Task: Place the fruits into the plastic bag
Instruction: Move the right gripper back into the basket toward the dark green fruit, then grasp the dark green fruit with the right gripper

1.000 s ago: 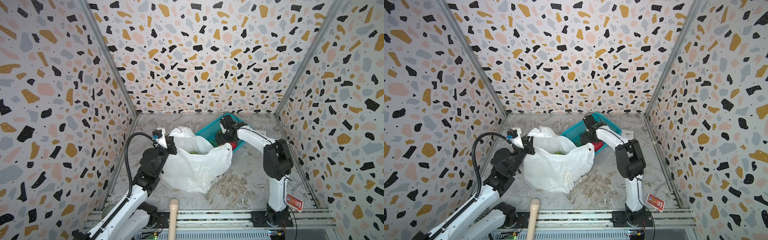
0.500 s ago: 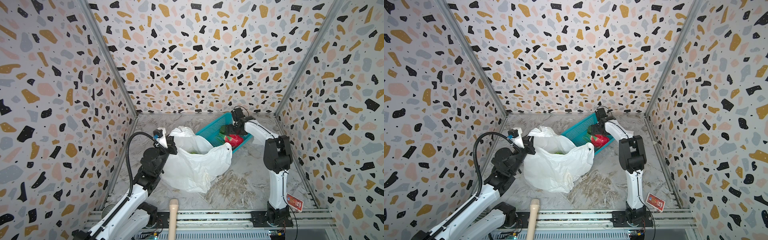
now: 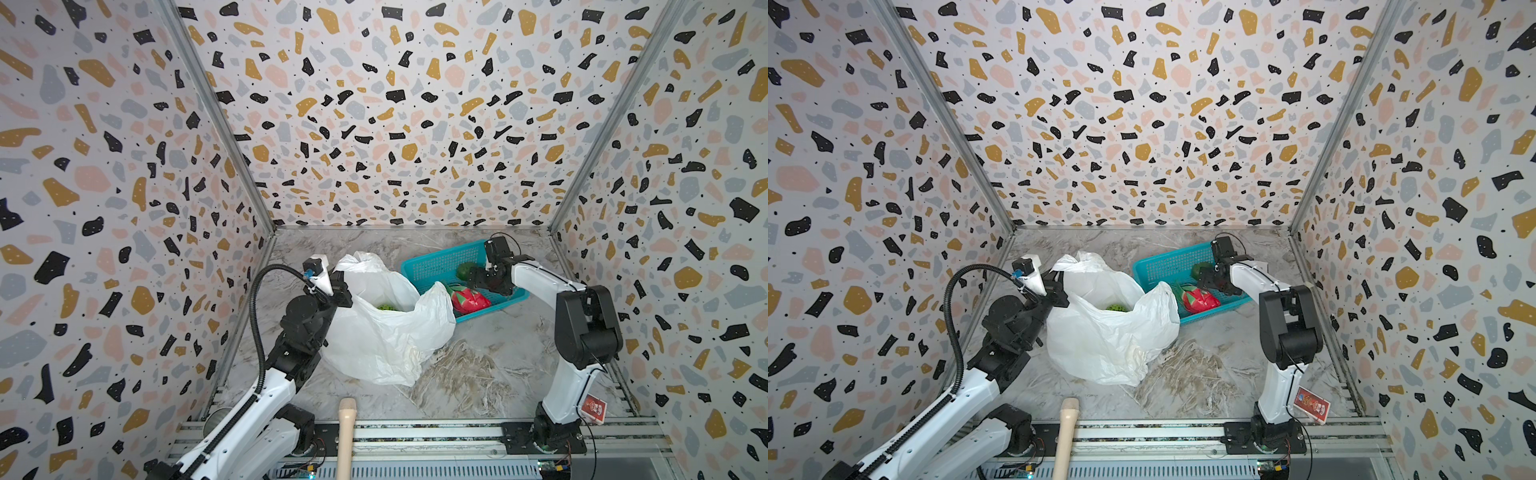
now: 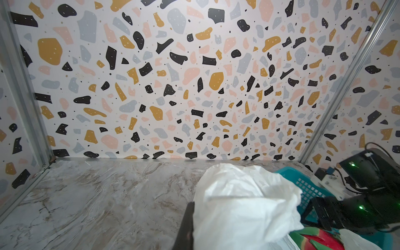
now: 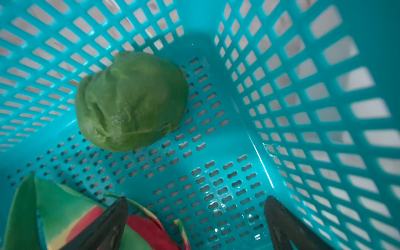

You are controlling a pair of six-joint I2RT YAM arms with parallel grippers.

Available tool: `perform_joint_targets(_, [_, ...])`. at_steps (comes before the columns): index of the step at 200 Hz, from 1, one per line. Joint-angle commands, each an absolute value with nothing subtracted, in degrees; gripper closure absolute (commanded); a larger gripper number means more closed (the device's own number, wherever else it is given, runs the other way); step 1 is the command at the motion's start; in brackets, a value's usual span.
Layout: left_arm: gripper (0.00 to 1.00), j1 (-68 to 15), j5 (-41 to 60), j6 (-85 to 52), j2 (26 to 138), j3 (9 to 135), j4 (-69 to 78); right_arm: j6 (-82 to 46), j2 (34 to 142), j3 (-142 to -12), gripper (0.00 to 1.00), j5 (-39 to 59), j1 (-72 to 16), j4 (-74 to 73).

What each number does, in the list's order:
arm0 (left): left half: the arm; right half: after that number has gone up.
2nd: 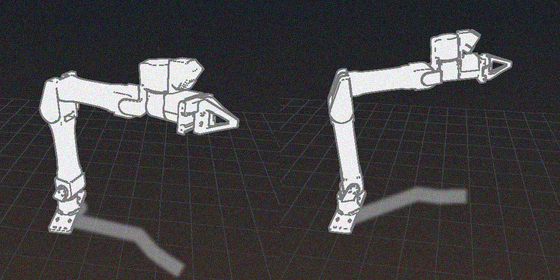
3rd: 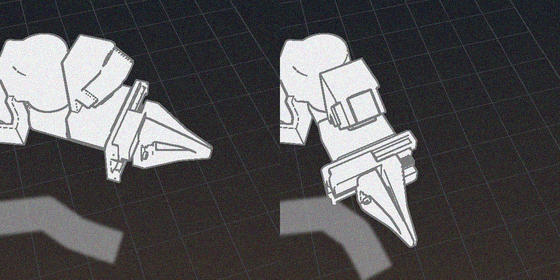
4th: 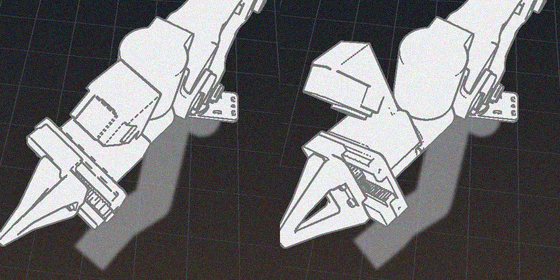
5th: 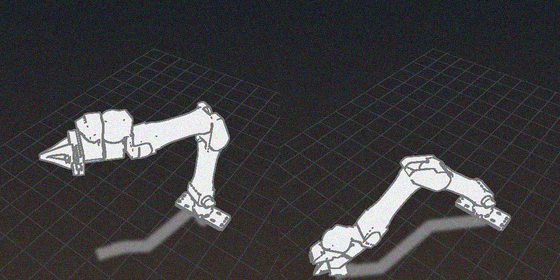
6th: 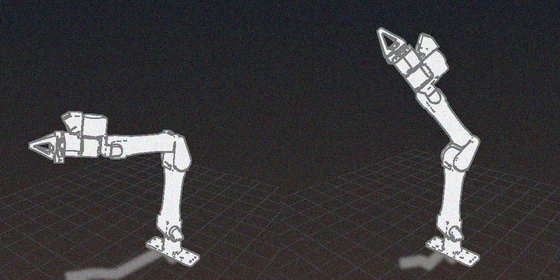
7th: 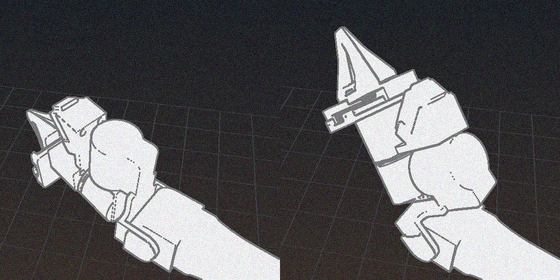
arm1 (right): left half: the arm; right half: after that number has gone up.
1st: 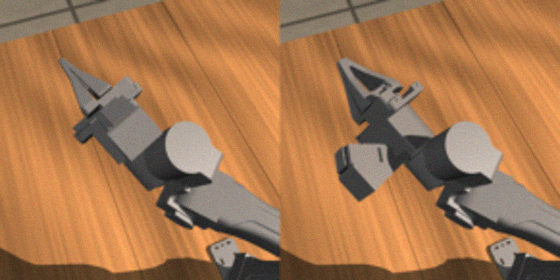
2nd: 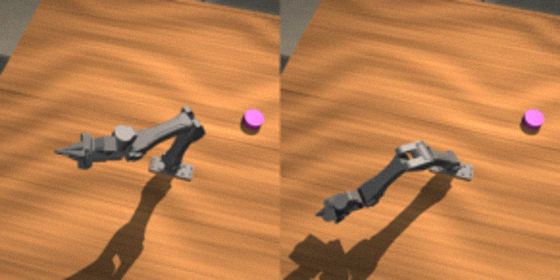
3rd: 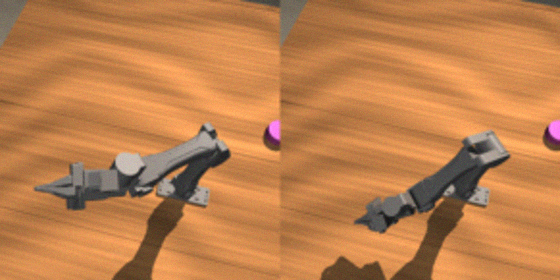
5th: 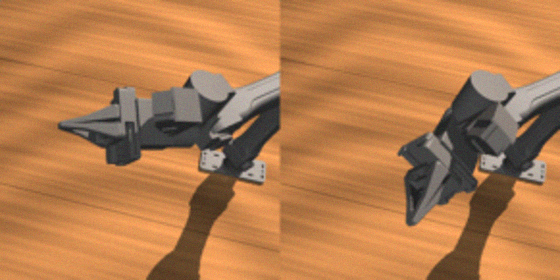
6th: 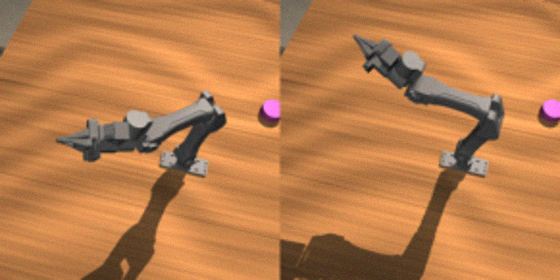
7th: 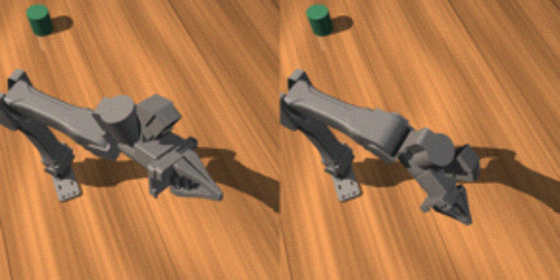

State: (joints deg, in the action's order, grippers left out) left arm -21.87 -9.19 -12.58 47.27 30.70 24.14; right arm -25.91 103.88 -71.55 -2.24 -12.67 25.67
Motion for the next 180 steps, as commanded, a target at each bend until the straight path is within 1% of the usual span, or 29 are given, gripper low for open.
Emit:
perform_joint_targets(1, [1.00, -21.6, -11.6, -11.6, 47.0, 32.5, 27.2, -31.2, 98.3, -65.0, 0.02, -2.0, -9.8, 27.3])
perform_joint_targets(21, [1.00, -21.6, -11.9, -11.5, 47.4, 32.3, 27.3, -32.8, 93.3, -61.6, 0.02, 0.1, -9.7, 24.6])
perform_joint_targets(41, [1.00, -21.6, -11.2, -11.8, 47.8, 32.3, 27.7, -32.7, 88.6, -59.1, 0.03, 4.4, -10.1, 18.7])
perform_joint_targets(59, [1.00, -21.7, -9.5, -12.0, 47.8, 32.2, 28.2, -32.7, 87.9, -60.1, 0.03, 5.0, -10.6, 17.1])
perform_joint_targets(100, [1.00, -21.6, -5.8, -11.8, 47.0, 32.4, 28.7, -34.4, 94.2, -65.5, 0.03, 6.3, -10.8, 16.0])
perform_joint_targets(138, [1.00, -21.6, -6.3, -11.7, 46.0, 32.5, 28.0, -34.0, 102.1, -72.6, 0.03, 0.1, -11.7, 17.8])
perform_joint_targets(180, [1.00, -21.6, -6.9, -11.8, 45.7, 32.3, 27.7, -32.3, 109.4, -77.3, 0.04, -1.5, -12.9, 19.3])
